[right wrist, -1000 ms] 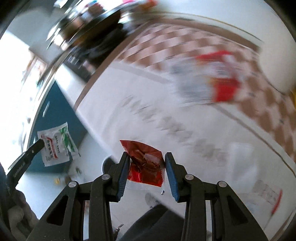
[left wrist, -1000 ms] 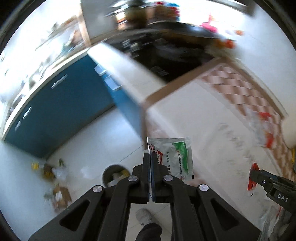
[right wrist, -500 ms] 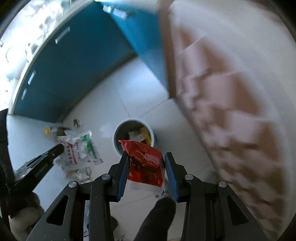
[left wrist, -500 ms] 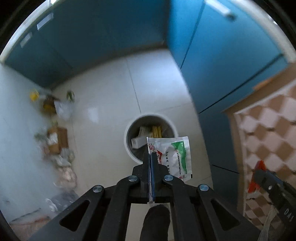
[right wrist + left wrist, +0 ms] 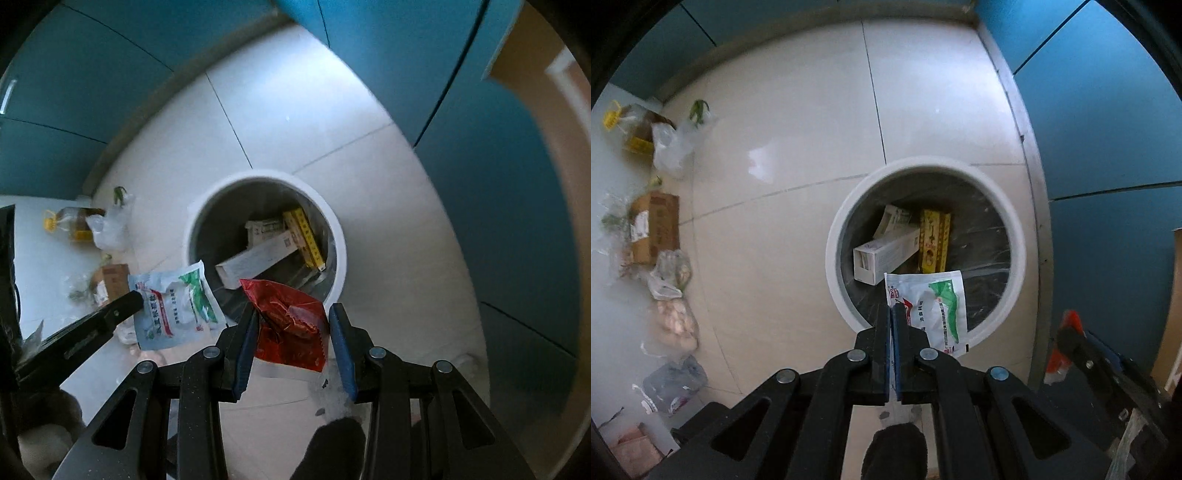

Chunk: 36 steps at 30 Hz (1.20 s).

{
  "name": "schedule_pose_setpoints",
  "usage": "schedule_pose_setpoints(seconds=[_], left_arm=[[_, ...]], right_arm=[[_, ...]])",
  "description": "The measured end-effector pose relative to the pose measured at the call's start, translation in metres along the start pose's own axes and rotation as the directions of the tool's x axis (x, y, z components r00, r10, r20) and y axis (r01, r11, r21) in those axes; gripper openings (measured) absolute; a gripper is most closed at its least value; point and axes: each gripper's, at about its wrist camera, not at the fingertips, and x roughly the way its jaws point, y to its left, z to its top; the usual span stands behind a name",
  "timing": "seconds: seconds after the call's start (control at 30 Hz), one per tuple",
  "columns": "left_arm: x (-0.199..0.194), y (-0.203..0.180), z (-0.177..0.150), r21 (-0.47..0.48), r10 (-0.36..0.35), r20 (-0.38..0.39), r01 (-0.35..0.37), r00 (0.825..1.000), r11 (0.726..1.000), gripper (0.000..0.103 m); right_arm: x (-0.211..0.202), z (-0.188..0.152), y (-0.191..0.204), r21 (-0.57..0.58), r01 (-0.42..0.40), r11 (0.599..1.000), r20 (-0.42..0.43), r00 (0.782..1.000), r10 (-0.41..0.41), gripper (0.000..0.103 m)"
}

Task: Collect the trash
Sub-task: 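Open both grippers over the bin to drop the wrapper and sachet, then swing both tools back up toward the counter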

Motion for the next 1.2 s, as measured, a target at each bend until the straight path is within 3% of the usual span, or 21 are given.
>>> schedule_pose_setpoints(seconds=[0.13,0.23,0.3,0.37,0.43,0.57,0.63,0.93,1.2], left_arm=[[0.007,0.003,-0.003,-0.019,-0.019,-0.022,0.019,1.0,1.0,0.005],[0.005,0.007,-0.005,-0.03,0.009,-0.017,-0.01,1.0,1.0,0.008],[-0.004,0.011,-0.007,-0.031,0.039,0.002,-0.039,0.999,0.999,0.032],[-0.013,0.018,-0.01,-0.036,0.085,0.037,-0.084,0.996,0.996,0.087],[-0.023,0.022,-0.013,-0.037,0.122,0.066,-0.119,0.99,0.992,0.098],[-0.057,0.03,-0.024,-0.057,0.156,0.101,-0.151,0.982,0.987,0.102],[-0.073,0.031,-0.03,-0.062,0.162,0.115,-0.156,0.98,0.986,0.102],[-0.183,0.021,-0.076,-0.084,0.153,0.172,-0.14,0.973,0.987,0.102],[-0.295,0.007,-0.12,-0.086,0.13,0.242,-0.112,0.962,0.99,0.102]], right_arm=[[0.039,0.011,-0.001,-0.017,-0.008,1.0,-0.034,0.999,0.007,0.041],[0.058,0.015,0.0,-0.043,-0.012,0.999,-0.058,0.998,0.009,0.044],[0.068,0.017,0.004,-0.063,-0.007,0.998,-0.069,0.998,0.003,0.05],[0.07,0.017,0.01,-0.082,0.006,0.997,-0.068,0.998,-0.012,0.057],[0.065,0.014,0.015,-0.099,0.018,0.995,-0.058,0.998,-0.024,0.066],[0.041,0.005,0.025,-0.15,0.052,0.987,-0.03,0.998,-0.057,0.097],[0.021,-0.001,0.031,-0.176,0.072,0.982,-0.009,0.997,-0.075,0.101],[-0.094,-0.028,0.055,-0.245,0.127,0.961,0.077,0.991,-0.111,0.103],[-0.231,-0.065,0.073,-0.28,0.143,0.949,0.152,0.983,-0.103,0.103]])
